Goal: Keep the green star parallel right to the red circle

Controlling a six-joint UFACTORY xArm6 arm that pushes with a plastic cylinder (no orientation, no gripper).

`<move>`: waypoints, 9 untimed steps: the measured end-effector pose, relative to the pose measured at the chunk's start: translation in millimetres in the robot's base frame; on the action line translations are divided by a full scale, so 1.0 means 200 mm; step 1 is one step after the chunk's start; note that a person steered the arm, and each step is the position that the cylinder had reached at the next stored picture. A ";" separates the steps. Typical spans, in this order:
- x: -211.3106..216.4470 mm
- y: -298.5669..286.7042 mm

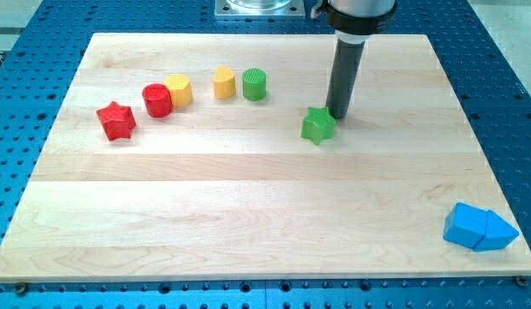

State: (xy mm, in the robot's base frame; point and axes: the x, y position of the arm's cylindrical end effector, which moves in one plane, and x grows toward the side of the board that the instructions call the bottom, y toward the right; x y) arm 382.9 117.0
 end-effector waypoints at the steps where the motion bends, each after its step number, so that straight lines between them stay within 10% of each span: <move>1: 0.25 0.23; 3: 0.54 0.06; 9: 0.00 -0.14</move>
State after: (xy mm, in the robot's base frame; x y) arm 383.4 89.1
